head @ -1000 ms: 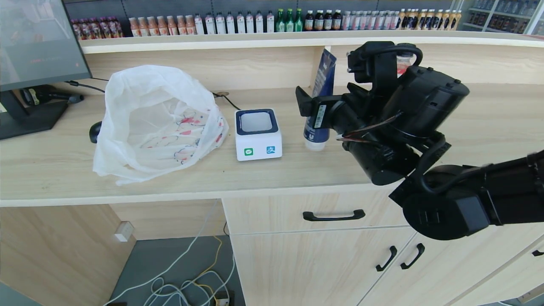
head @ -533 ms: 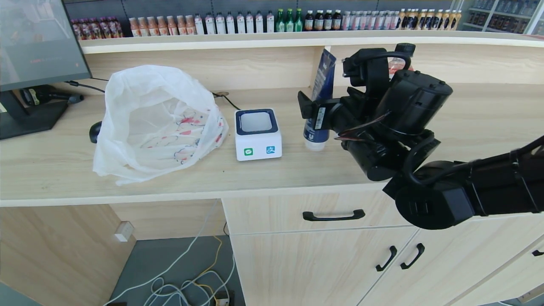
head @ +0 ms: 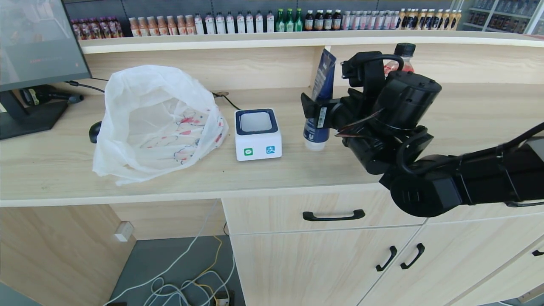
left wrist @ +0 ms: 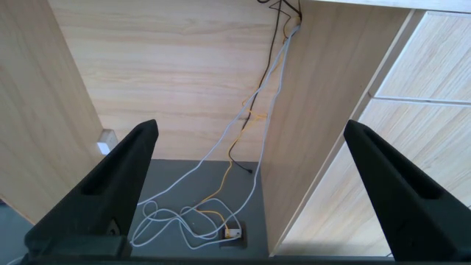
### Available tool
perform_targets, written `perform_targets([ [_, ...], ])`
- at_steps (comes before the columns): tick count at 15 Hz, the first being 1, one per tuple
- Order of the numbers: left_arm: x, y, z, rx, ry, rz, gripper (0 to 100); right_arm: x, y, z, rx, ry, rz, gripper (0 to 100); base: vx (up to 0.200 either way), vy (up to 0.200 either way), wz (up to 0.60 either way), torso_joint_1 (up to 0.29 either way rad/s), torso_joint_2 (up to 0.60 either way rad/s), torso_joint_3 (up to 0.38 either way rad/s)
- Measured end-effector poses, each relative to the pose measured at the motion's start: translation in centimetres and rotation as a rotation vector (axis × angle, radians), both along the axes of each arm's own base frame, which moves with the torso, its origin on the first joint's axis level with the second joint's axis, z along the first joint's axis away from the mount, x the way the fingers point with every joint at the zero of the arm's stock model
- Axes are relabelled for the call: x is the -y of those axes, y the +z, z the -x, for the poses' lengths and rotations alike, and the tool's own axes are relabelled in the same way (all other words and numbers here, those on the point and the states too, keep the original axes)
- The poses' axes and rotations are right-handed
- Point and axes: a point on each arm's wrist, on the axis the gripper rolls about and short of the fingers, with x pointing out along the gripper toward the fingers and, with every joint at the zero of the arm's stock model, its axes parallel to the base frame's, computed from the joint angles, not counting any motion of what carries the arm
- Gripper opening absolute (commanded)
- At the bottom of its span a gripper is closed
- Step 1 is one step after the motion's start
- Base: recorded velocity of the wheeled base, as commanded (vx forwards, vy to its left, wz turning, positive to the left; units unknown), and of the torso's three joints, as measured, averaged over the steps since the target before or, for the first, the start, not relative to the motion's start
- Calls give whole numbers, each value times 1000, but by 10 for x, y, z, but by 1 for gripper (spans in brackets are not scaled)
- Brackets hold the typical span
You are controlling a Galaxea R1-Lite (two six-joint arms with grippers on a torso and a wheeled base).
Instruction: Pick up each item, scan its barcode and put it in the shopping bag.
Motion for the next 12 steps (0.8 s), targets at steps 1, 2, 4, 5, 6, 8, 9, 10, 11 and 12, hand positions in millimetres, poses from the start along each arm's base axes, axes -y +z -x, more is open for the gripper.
perform_targets([
  [1, 0, 0, 0, 0, 0, 0, 100, 0, -1, -1, -5, -1, -3, 100, 0, 0, 0, 0, 0, 0],
  [2, 0, 0, 0, 0, 0, 0, 100, 0, -2, -2, -8, 1, -9, 100, 0, 0, 0, 0, 0, 0],
  [4, 0, 0, 0, 0, -1, 0, 100, -1, -5, -5, -15, 0, -12, 100, 0, 0, 0, 0, 0, 0],
  [5, 0, 0, 0, 0, 0, 0, 100, -1, -5, -6, -20, -1, -9, 100, 0, 0, 0, 0, 0, 0],
  [6, 0, 0, 0, 0, -1, 0, 100, 0, -6, -8, -20, -4, -11, 100, 0, 0, 0, 0, 0, 0],
  [8, 0, 0, 0, 0, 0, 0, 100, 1, -8, -11, -23, -12, -9, 100, 0, 0, 0, 0, 0, 0],
  [9, 0, 0, 0, 0, 0, 0, 100, 2, -9, -13, -25, -14, -7, 100, 0, 0, 0, 0, 0, 0],
  [10, 0, 0, 0, 0, 0, 0, 100, 3, -10, -14, -29, -18, -7, 100, 0, 0, 0, 0, 0, 0],
  [11, 0, 0, 0, 0, 0, 0, 100, 4, -11, -16, -30, -21, -6, 100, 0, 0, 0, 0, 0, 0],
  [12, 0, 0, 0, 0, -1, 0, 100, 4, -13, -17, -35, -16, -16, 100, 0, 0, 0, 0, 0, 0],
])
